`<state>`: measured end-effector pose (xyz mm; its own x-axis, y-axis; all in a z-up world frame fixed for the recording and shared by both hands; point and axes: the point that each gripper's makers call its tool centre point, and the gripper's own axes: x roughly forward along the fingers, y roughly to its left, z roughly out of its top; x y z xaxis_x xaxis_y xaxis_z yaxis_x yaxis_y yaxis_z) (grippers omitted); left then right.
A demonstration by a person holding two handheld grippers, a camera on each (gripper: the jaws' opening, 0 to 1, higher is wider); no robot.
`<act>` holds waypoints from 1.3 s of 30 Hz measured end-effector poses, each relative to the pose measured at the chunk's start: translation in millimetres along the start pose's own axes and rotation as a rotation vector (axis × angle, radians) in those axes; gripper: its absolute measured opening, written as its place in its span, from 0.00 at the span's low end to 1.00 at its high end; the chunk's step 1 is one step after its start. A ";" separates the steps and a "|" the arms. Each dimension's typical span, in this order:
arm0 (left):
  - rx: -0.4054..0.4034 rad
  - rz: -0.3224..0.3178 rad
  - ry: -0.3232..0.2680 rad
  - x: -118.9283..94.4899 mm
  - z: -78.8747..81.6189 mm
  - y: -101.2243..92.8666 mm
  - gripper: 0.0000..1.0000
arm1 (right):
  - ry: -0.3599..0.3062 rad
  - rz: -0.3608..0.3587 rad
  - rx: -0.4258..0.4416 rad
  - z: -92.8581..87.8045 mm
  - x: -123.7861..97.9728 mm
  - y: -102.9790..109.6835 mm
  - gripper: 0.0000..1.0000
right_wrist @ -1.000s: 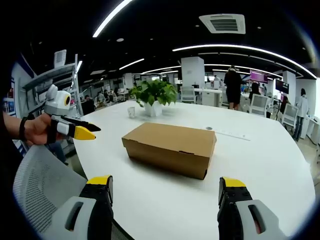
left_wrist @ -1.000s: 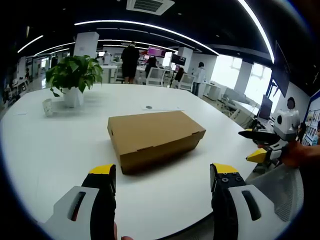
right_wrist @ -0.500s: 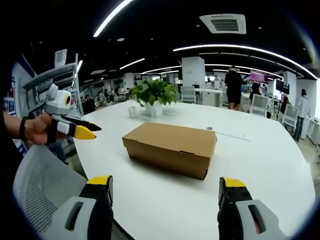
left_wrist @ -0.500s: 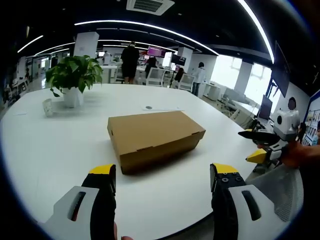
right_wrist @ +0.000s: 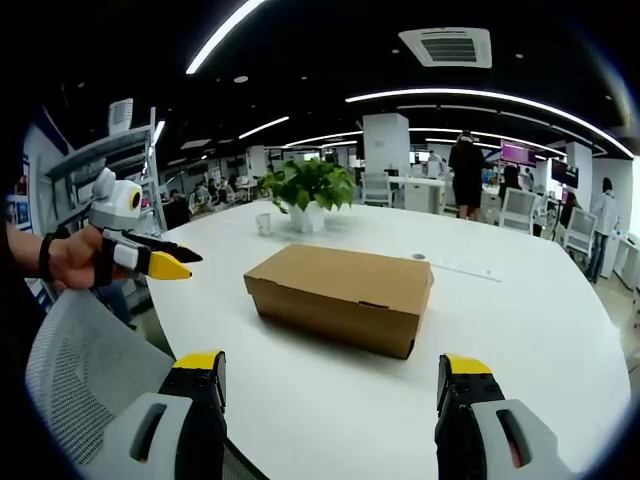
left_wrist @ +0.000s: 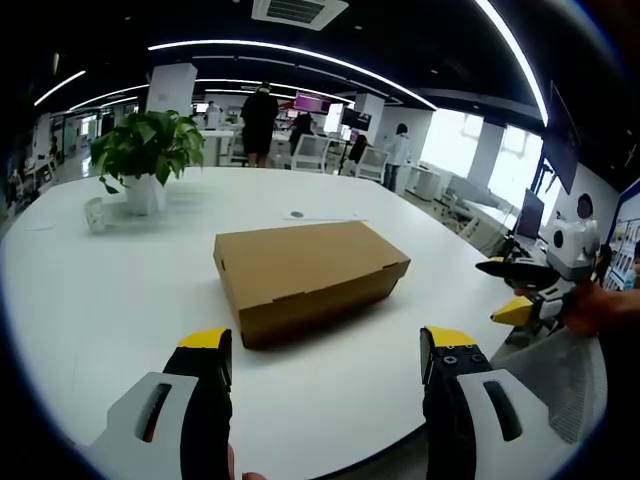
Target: Operate the shoe box by opening the lid, removing the specified soft item, and placing it in the target area until the item is outside and the box remains undamaged.
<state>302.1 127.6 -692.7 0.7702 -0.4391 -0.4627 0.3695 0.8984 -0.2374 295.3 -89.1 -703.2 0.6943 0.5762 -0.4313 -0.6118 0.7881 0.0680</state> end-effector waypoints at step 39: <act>0.030 -0.030 0.041 5.4 -7.0 -7.6 0.79 | -0.013 -0.015 0.015 2.1 -0.6 -5.8 0.86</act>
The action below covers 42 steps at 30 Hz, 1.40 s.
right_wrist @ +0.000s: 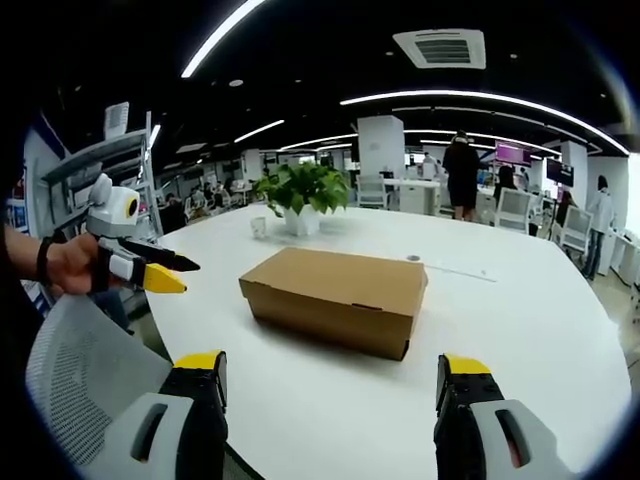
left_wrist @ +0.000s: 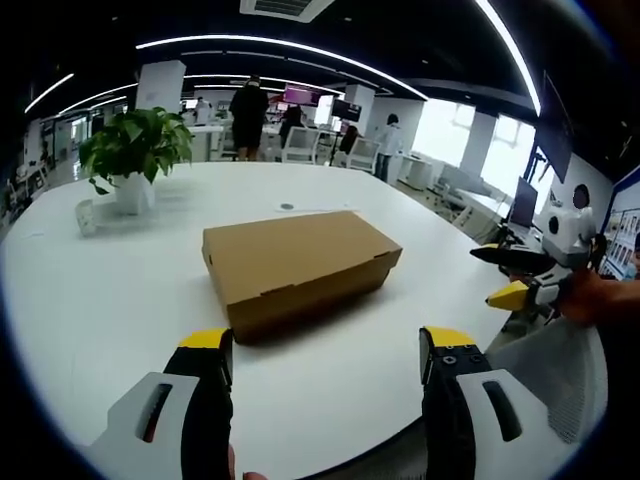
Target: Operate the shoe box by opening the lid, removing the specified soft item, and placing it in the target area until the item is outside and the box remains undamaged.
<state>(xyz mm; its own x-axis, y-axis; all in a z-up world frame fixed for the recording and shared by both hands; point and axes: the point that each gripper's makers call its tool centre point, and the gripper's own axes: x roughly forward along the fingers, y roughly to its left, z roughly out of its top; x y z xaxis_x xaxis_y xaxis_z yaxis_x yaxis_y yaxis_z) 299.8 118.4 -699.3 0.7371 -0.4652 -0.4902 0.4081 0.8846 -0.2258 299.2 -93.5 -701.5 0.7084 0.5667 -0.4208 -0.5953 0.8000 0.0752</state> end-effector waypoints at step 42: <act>-0.033 0.020 0.005 21.7 10.6 44.7 0.74 | 0.049 0.012 0.126 -7.6 51.9 -17.5 0.81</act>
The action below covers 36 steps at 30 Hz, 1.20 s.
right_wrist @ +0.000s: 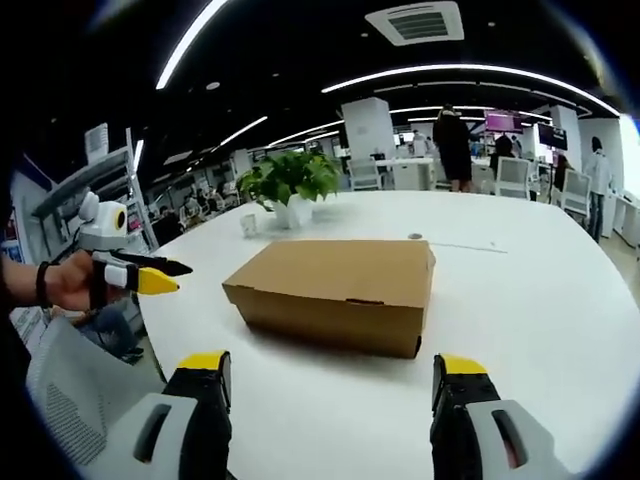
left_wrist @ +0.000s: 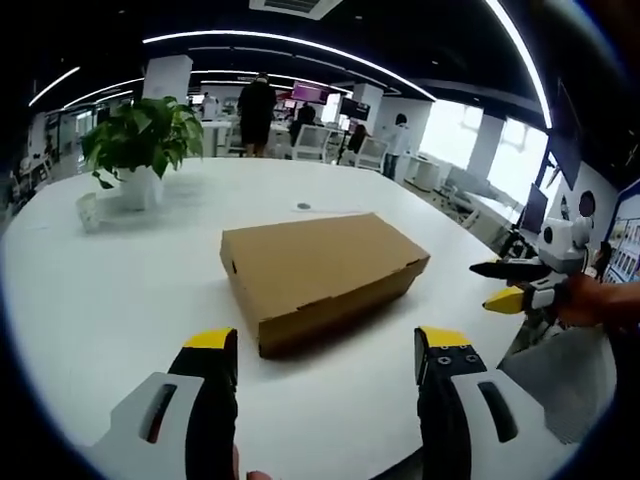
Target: Operate the shoe box by opening the lid, removing the specified soft item, and placing it in the target area until the item is outside and the box remains undamaged.
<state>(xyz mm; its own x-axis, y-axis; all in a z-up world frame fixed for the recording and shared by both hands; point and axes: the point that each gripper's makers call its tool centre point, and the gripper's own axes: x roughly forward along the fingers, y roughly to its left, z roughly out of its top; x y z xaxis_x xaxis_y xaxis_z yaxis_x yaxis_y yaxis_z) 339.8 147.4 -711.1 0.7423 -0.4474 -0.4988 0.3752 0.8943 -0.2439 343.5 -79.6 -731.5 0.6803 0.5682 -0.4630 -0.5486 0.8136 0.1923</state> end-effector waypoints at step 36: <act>-0.182 0.015 0.023 80.8 11.3 39.1 0.66 | 0.024 -0.043 0.167 26.4 97.8 -65.0 0.58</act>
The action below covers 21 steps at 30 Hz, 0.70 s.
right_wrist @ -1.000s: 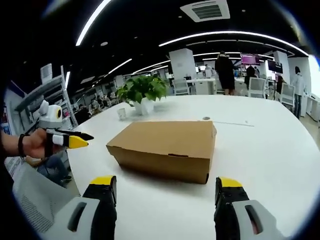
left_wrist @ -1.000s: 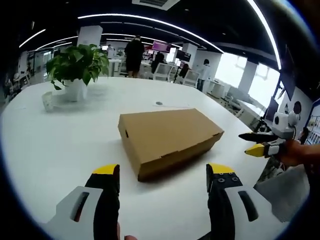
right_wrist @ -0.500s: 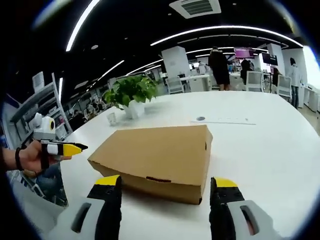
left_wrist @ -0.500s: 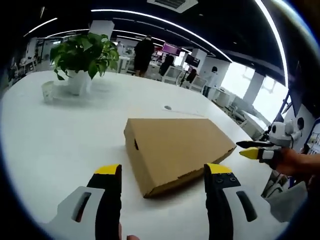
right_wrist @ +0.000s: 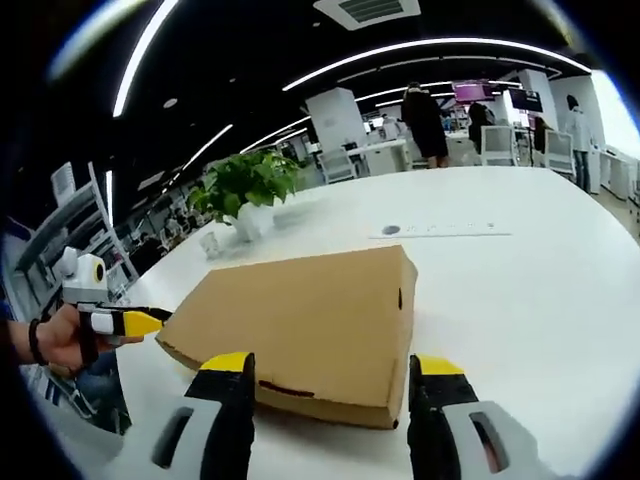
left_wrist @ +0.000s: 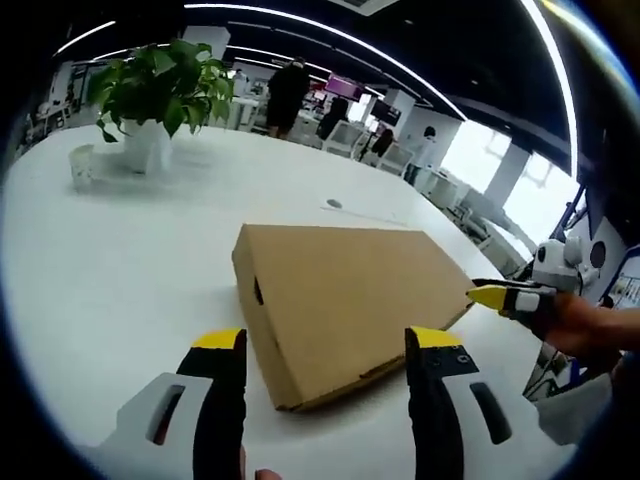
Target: Operate the shoe box by opening the lid, removing the specified soft item, and placing it in the target area until the item is outside and the box remains undamaged.
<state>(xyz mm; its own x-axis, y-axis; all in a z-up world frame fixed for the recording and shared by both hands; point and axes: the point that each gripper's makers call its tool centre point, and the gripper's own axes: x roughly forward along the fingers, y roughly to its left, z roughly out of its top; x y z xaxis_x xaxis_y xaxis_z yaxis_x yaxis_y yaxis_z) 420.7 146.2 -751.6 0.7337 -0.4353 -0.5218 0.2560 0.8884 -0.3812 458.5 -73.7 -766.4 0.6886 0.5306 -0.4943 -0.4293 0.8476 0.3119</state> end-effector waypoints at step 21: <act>0.062 0.037 0.055 2.3 -10.6 2.2 0.48 | 0.016 -0.053 -0.053 -6.9 -1.4 6.6 0.50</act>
<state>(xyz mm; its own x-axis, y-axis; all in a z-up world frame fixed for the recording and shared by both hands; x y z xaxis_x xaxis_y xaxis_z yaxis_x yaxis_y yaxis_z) 416.3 145.5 -761.7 0.7081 -0.4082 -0.5761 0.2696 0.9104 -0.3137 450.7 -68.8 -769.3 0.7016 0.4847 -0.5222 -0.4235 0.8731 0.2415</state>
